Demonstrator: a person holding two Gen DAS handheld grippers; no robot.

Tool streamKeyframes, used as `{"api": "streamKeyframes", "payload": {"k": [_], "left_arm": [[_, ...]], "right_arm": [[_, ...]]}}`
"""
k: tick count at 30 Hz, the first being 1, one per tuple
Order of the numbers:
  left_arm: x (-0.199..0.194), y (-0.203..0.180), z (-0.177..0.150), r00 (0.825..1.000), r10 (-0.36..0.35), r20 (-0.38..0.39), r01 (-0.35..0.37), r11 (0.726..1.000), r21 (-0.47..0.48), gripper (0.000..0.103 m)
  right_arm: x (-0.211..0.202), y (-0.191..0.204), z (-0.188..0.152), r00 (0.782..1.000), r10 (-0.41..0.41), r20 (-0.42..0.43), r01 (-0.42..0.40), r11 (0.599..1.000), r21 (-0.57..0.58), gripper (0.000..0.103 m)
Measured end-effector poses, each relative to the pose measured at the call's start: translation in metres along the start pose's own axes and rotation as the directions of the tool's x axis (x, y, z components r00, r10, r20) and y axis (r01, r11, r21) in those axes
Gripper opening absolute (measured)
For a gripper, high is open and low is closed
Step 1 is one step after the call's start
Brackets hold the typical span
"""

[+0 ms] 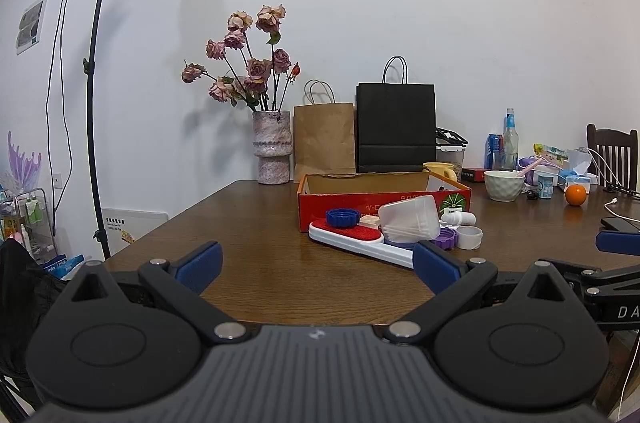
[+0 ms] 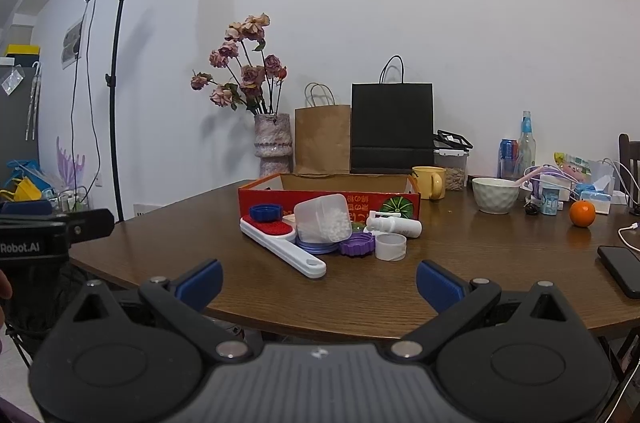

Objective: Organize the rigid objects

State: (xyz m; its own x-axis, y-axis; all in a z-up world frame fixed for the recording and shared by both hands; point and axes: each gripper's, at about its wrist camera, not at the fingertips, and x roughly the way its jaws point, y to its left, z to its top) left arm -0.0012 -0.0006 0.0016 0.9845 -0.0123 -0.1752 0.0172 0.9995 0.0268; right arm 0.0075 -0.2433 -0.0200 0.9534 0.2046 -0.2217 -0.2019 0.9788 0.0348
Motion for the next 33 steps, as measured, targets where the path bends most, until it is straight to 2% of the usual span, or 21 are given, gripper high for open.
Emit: {"api": "streamKeyframes", "payload": {"k": [33], "left_arm": [[0.0006,-0.0021,-0.0006,1.0,-0.001,0.0,0.001,1.0,0.004,0.103]], "right_arm": [[0.0021,0.0012,-0.0033,1.0,-0.002,-0.005,0.002,1.0,-0.001,0.103]]}}
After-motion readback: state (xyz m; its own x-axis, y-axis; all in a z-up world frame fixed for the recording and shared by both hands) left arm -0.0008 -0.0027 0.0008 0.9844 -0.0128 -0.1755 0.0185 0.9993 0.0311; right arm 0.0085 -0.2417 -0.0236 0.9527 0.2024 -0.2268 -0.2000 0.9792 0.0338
